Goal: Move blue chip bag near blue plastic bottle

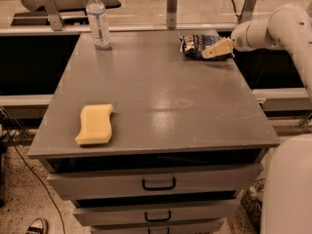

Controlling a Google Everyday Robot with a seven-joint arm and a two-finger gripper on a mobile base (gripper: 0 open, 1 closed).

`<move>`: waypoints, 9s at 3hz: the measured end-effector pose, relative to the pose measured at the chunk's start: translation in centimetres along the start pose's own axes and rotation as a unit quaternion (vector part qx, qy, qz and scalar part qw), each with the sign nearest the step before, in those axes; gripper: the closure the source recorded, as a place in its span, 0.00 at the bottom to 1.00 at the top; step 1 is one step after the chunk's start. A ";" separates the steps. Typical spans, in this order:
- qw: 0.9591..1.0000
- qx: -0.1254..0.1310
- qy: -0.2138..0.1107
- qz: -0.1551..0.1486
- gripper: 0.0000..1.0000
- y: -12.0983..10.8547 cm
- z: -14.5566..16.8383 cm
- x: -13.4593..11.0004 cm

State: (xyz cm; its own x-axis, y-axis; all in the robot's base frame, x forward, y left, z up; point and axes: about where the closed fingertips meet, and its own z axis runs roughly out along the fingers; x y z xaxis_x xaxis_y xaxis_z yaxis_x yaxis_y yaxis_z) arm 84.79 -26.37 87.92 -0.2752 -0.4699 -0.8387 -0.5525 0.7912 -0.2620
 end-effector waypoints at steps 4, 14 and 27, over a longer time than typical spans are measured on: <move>0.997 -0.054 -0.013 0.059 0.86 1.4 0.7 0.1; 0.985 -0.085 -0.150 -0.005 1.00 16.2 5.2 -13.4; 0.980 -0.073 -0.167 0.078 0.00 17.8 6.2 -16.1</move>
Offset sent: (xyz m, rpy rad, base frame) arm 0.0080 -0.0002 -0.0124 0.1457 0.0889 0.0171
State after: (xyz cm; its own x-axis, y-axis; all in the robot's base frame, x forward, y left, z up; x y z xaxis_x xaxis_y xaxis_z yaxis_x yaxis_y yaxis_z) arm 84.27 -2.27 93.77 -0.1066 -0.1741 -0.9789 -0.6377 0.7674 -0.0670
